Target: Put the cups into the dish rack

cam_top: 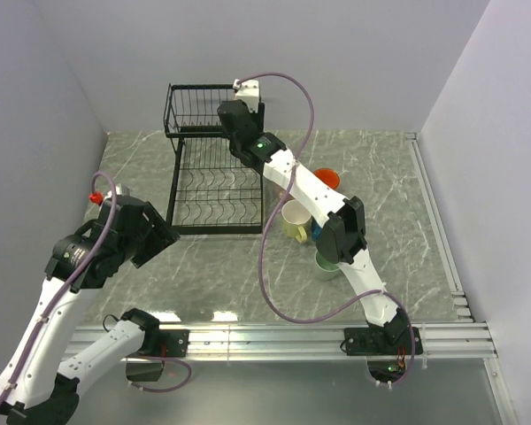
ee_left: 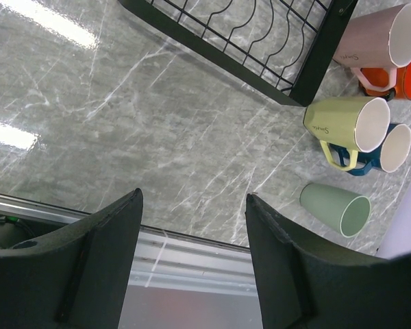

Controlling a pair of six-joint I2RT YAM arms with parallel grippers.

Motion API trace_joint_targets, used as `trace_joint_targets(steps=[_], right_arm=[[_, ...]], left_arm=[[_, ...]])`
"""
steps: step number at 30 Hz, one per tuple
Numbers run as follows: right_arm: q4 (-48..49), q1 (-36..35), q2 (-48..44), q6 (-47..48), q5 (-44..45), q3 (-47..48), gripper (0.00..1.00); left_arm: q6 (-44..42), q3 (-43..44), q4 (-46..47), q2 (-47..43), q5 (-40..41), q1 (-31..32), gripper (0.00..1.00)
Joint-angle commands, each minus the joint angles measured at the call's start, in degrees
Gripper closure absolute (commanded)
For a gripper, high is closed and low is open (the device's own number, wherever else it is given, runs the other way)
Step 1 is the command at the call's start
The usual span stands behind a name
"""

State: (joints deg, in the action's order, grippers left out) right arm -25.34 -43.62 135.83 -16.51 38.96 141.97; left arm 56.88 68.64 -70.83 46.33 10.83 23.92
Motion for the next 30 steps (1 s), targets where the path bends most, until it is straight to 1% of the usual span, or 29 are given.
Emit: trace_joint_targets(steps=[1,8,12,16,19,22,25,26,28,29,30], right_arm=[[-1.38,-0.24,-2.85,0.17,1.38,-1.61,0.34],[2.4,-1.12,-8.9,0.34,-0.9,-8.01,0.34],[3.46,-1.56,-12.07,1.39,-1.08,-9.52,0.32],[4.16,-1.56,-16.55,2.71,-0.82,-10.13,0.31],[6.35,-1.47,-21.65,4.38,-0.38,-12.24,0.29],[8.2,-1.3,-28.75,5.0,1.2,-15.13,0.27],[7.42,-0.51,-34.2,4.39,2.26,-18.82,0.25],[5.76,-0.33,-35.36,3.6,2.52,-19.88,0.25],[2.6,1.07,-37.82,0.18,2.17,-22.08,0.25],[-0.55,1.51,-40.36,-1.31,1.74,-25.31,0.25],[-2.32,2.65,-41.69,-4.9,0.34,-27.17,0.25]], left_arm=[[0.86,-0.26,1.04,-0.53,-0.19,-0.1,0.33],[1.48,-1.23,1.74,-1.59,-0.98,-0.1,0.34],[1.83,-1.41,2.01,-2.03,-1.34,-0.1,0.34],[1.3,-0.88,1.92,-2.12,-1.25,-0.1,0.33],[0.43,-0.79,2.53,-1.77,-1.6,-0.1,0.33],[-0.89,-0.44,3.85,-0.63,-2.48,-0.1,0.34],[-2.03,-0.26,6.04,1.04,-4.14,-0.1,0.33],[-2.3,-0.44,6.92,2.09,-4.85,-0.1,0.33],[-3.7,-0.7,9.38,3.41,-6.78,-0.19,0.32],[-4.14,-0.7,12.09,5.16,-8.79,-0.1,0.31],[-4.5,-0.62,13.42,6.14,-10.03,-0.02,0.31]])
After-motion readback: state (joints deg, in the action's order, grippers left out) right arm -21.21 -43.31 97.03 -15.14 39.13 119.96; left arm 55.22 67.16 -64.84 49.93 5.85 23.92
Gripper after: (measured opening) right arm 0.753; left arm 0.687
